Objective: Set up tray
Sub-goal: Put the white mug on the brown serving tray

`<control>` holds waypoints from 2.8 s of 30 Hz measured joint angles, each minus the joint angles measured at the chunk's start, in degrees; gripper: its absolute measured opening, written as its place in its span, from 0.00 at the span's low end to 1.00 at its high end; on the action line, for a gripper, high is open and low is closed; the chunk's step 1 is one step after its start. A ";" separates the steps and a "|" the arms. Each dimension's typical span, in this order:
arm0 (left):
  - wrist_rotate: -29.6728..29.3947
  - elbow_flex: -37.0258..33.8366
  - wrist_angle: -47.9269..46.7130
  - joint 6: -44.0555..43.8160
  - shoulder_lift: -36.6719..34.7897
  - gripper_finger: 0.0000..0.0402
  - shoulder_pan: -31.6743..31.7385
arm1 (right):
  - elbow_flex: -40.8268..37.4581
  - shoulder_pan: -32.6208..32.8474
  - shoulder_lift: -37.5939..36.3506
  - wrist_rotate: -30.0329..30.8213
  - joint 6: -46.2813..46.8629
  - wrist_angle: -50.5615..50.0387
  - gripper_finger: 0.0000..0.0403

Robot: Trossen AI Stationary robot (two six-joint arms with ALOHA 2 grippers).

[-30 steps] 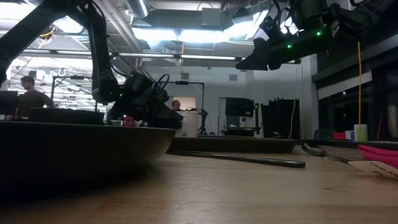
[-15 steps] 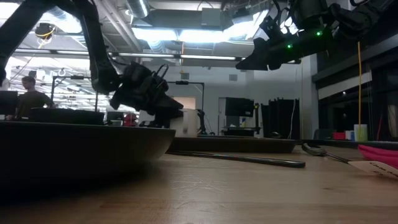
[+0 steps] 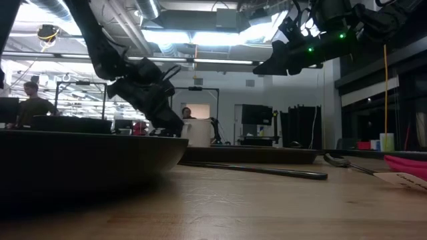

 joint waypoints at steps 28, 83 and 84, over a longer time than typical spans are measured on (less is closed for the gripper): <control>-47.63 6.12 -18.28 -18.58 -12.26 0.45 -18.31 | -0.01 0.00 0.00 -0.01 -0.13 2.94 0.07; -57.58 6.12 -12.91 -18.02 -2.78 0.45 -21.64 | -0.01 -0.45 0.01 0.00 -0.22 3.91 0.07; -57.58 6.12 -12.93 -17.48 -2.79 0.45 -21.50 | -0.01 -0.59 0.00 -0.02 -0.15 3.91 0.07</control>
